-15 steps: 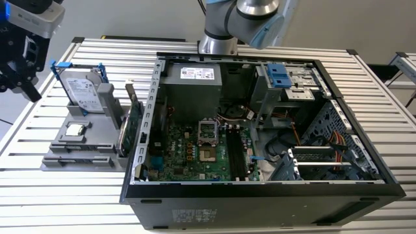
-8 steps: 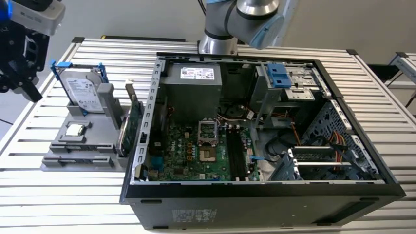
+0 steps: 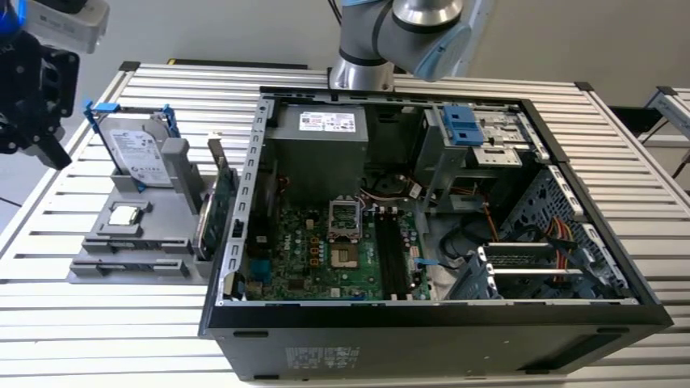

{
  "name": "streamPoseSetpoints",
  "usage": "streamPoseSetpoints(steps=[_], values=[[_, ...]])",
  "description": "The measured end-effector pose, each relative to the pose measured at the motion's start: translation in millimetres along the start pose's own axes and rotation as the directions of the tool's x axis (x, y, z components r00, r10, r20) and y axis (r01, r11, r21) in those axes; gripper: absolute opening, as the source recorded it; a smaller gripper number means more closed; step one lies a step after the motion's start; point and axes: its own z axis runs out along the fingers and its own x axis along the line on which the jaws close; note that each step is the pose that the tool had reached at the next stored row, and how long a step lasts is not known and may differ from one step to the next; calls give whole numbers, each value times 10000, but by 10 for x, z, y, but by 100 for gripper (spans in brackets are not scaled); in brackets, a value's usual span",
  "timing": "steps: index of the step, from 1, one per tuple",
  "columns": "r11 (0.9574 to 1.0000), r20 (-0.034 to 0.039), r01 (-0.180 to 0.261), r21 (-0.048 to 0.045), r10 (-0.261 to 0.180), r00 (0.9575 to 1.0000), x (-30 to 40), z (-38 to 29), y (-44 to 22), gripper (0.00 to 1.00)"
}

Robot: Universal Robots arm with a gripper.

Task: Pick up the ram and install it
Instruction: 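Pick up the ram and move it above insertion slot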

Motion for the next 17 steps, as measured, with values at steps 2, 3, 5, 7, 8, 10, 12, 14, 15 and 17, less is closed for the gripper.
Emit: streamPoseSetpoints(steps=[2,3,5,7,8,10,12,14,15,17], values=[[9996,-2,268,1,-268,9996,0,0,0,0],[9991,-6,434,-1,-434,9991,1,0,0,0],[9970,-10,772,-6,-772,9970,1,0,1,0],[9939,-14,1100,-11,-1100,9939,1,1,1,0],[9920,-18,1259,-15,-1259,9920,0,0,0,0],[9881,-22,1541,-20,-1541,9881,0,0,1,0],[9834,-26,1817,-26,-1817,9833,0,0,1,0],[9780,-29,2088,-31,-2088,9780,0,0,0,0],[9746,-32,2238,-35,-2239,9746,1,0,-1,0],[9671,-36,2544,-42,-2544,9671,0,0,0,0]])
